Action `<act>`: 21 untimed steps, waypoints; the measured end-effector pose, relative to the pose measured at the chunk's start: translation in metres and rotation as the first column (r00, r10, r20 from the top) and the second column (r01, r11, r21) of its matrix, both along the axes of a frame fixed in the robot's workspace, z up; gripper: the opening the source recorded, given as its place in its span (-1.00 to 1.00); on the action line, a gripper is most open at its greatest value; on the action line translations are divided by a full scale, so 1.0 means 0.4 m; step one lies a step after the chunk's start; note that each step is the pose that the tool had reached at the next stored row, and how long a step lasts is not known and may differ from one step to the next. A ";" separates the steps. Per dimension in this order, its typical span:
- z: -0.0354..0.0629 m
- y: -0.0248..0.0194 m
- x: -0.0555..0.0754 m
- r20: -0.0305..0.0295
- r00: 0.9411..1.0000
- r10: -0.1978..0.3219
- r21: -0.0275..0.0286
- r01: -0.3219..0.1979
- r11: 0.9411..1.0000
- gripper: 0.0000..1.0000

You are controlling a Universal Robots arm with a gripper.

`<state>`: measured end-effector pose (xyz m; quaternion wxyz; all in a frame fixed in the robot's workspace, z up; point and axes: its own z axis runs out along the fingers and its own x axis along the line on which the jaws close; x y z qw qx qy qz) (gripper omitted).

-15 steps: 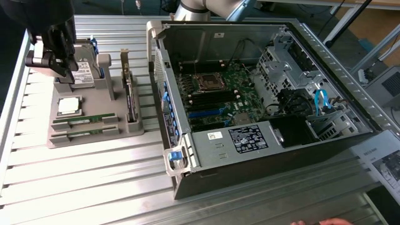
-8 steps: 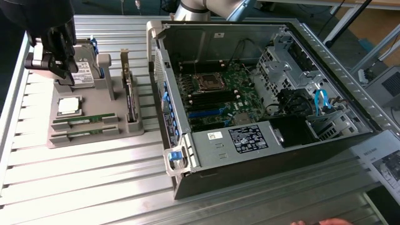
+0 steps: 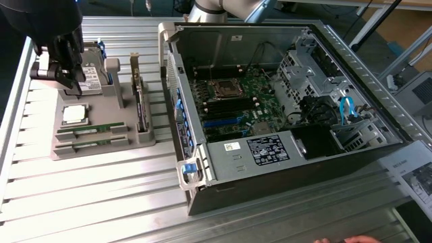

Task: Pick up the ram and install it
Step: 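Pick up the ram and move it above insertion slot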

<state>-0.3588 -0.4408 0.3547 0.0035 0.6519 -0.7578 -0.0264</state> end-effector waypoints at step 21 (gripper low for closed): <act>-0.089 -0.002 0.000 0.000 1.000 0.000 0.000 0.000 1.000 -0.28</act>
